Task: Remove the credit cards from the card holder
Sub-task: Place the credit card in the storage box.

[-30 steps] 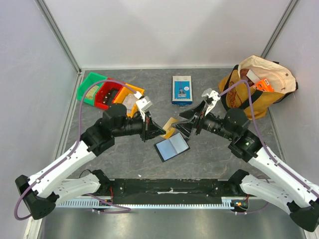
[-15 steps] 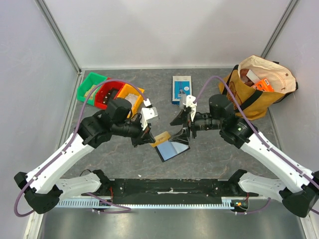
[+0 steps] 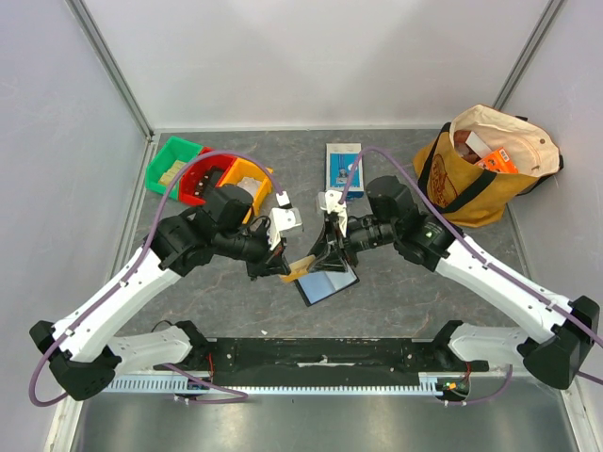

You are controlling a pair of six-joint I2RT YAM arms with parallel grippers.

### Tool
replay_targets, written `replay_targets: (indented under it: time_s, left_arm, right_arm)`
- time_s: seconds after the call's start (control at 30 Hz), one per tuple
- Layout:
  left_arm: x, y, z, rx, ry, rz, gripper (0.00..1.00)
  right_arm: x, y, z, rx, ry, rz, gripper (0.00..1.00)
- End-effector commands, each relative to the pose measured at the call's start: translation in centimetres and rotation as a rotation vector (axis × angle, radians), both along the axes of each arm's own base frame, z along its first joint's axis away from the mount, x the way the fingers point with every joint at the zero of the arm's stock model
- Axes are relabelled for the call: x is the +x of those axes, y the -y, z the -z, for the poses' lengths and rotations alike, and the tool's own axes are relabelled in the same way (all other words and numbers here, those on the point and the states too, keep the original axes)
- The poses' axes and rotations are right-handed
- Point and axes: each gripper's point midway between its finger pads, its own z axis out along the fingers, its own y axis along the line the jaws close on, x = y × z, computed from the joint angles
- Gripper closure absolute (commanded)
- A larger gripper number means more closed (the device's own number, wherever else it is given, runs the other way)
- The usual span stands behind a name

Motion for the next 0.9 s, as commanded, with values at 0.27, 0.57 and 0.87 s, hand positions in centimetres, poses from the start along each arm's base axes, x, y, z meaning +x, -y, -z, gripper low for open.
replay_targets:
  time_s: [0.27, 0.57, 0.87]
  left_arm:
    - [3.3, -1.3, -3.1, -0.065, 0.175, -0.220, 0.69]
    - [6.9, -5.9, -8.7, -0.522, 0.259, -0.790, 0.38]
    - [4.9, -5.0, -9.9, -1.058, -0.007, -0.790, 0.37]
  right_arm:
    - [1.2, -0.4, -1.1, -0.001, 0.028, 0.085, 1.00]
    - [5.3, 0.9, -4.5, 0.206, -0.082, 0.482, 1.00]
    - [7.3, 2.8, -7.1, 0.642, -0.462, 0.733, 1.00]
